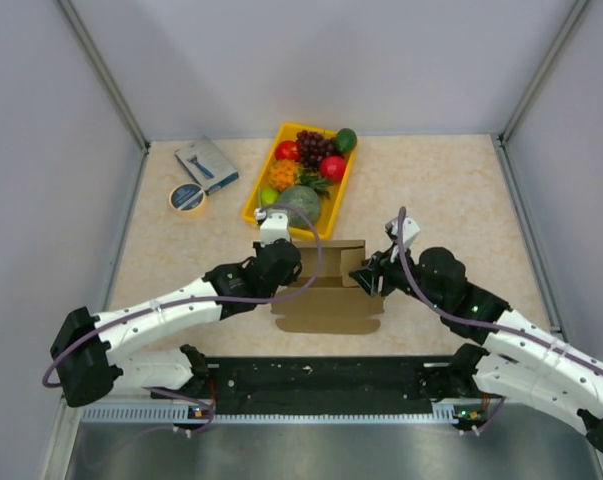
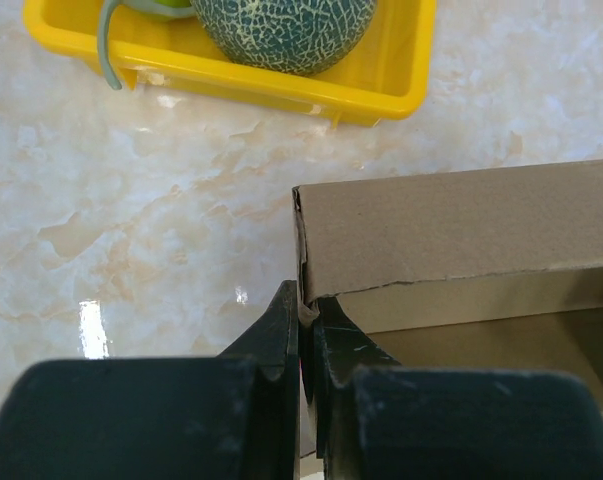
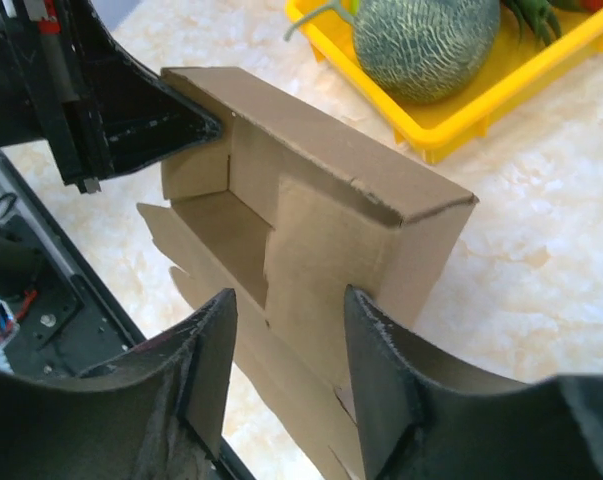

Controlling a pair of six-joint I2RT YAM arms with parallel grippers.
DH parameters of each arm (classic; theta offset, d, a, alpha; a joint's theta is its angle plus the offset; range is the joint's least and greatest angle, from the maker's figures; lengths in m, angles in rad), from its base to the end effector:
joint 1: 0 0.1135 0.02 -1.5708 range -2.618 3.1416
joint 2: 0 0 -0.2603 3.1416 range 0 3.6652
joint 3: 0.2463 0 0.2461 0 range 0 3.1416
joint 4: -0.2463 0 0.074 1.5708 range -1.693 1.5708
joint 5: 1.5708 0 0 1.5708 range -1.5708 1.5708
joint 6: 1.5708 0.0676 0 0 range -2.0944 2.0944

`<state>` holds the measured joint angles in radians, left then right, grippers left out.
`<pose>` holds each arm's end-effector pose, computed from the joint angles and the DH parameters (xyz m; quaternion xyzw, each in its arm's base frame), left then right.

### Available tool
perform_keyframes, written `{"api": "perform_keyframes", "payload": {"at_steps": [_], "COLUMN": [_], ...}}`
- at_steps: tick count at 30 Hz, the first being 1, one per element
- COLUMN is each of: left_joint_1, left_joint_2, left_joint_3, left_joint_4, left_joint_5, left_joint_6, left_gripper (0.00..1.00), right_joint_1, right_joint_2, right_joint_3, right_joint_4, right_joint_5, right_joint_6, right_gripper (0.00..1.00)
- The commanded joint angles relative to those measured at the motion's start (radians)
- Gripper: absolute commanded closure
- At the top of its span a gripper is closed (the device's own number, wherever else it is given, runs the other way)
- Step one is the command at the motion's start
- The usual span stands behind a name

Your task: Fold the paper box

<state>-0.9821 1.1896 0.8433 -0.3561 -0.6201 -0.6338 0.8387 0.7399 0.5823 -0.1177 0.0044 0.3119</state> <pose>0.1807 -0.1998 0.2472 0.0233 0.8731 -0.0983 0.4769 0.1400 0.1554 0.2723 -0.2063 0.7703 0.3268 0.5072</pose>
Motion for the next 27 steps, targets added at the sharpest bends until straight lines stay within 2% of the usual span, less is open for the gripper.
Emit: {"api": "perform_keyframes", "payload": {"at_steps": [1,4,7,8,9,11,15,20,23,27], "left_joint_1": [0.002,0.002,0.002,0.002,0.002,0.002,0.002,0.002,0.003,0.005], "left_joint_2": [-0.088,-0.113,-0.134,-0.14,-0.145,-0.143,-0.099,0.021,0.048,0.038], "left_joint_3": [-0.024,-0.033,-0.033,-0.036,-0.039,-0.038,0.005,0.111,0.129,0.122], "left_joint_4": [0.088,0.082,0.075,0.078,0.083,0.083,-0.004,-0.131,-0.146,-0.123], "left_joint_5": [0.04,0.039,0.043,0.046,0.049,0.046,-0.031,-0.049,-0.049,-0.041], "left_joint_6": [0.0,0.002,-0.004,-0.01,-0.009,-0.009,-0.064,-0.095,-0.098,-0.086], "left_gripper": [1.0,1.0,1.0,1.0,1.0,1.0,1.0,1.0,1.0,1.0], "right_joint_1": [-0.024,-0.026,-0.026,-0.027,-0.024,-0.026,0.011,0.048,0.05,0.048], "right_joint_2": [-0.02,-0.004,0.036,0.044,0.059,0.075,0.108,0.161,0.154,0.096], "right_joint_3": [-0.034,-0.016,0.019,0.025,0.031,0.073,0.194,0.304,0.366,0.392], "right_joint_4": [0.159,0.146,0.072,0.058,0.035,-0.003,-0.181,-0.252,-0.336,-0.487], "right_joint_5": [-0.101,-0.049,0.044,0.061,0.069,0.075,0.195,0.141,0.126,0.261], "right_joint_6": [0.002,0.001,-0.008,-0.008,-0.011,-0.001,0.104,0.125,0.13,0.076], "right_gripper": [0.55,0.61,0.78,0.87,0.89,0.88,0.78,0.74,0.69,0.63]}}
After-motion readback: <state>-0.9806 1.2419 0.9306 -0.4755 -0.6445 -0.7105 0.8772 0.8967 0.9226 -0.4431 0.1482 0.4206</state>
